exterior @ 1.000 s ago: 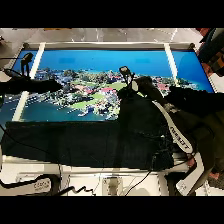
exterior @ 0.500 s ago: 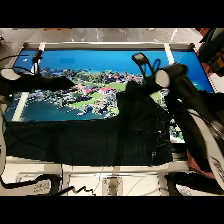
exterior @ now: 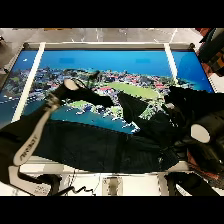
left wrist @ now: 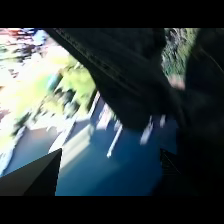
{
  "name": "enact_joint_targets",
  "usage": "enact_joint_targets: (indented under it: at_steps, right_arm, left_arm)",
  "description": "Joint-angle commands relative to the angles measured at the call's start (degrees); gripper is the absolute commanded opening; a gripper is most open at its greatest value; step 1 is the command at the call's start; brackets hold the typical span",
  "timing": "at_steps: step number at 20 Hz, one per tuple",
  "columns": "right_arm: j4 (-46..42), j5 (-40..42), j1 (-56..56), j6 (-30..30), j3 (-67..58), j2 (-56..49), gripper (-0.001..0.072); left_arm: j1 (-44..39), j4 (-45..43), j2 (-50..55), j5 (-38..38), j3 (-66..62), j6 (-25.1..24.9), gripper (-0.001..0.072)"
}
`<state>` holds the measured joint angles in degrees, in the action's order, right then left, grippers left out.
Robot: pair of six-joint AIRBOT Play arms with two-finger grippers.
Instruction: Fold the clothes and pants, and hang the long-sleeved shirts on hangers.
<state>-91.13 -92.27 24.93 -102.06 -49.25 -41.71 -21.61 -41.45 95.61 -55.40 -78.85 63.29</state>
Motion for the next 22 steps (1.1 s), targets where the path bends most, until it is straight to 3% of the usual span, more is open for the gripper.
enact_joint_targets:
  at_steps: [1, 7, 11, 13, 14, 15, 20, 22]
  right_arm:
    - [1.1, 1.5, 0.1, -3.0, 3.9, 4.1, 0.0032]
    - [4.4, 10.5, 0.1, -2.9, 3.9, 4.1, 0.0032]
    - [4.3, 11.2, 0.1, -2.9, 3.9, 4.1, 0.0032]
    - [4.3, 11.3, 0.1, -2.9, 3.9, 4.1, 0.0032]
    - [4.3, 11.3, 0.1, -2.9, 3.9, 4.1, 0.0032]
    - [4.4, 11.2, 0.1, -2.9, 3.9, 4.1, 0.0032]
    - [4.3, 11.3, 0.1, -2.9, 3.9, 4.1, 0.0032]
    - [4.3, 11.3, 0.1, -2.9, 3.9, 4.1, 0.0032]
  left_arm:
    - [-5.9, 0.0, 5.6, 15.9, -0.1, 11.2, 0.0694]
    - [-6.1, 6.9, 12.0, 27.4, -0.4, 12.4, 0.0693]
    - [-6.8, 7.0, 16.0, 27.4, -6.4, 12.4, 0.0625]
    - [-7.0, 7.1, 18.6, 27.1, -10.4, 12.4, 0.0526]
    - [-7.0, 7.0, 19.9, 26.5, -12.0, 13.0, 0.0513]
    - [-7.0, 7.0, 21.1, 25.5, -13.3, 13.2, 0.0376]
    - [-6.9, 7.0, 22.6, 24.5, -15.0, 13.0, 0.0042]
    - [-6.8, 7.0, 22.6, 24.8, -16.1, 12.8, 0.0016]
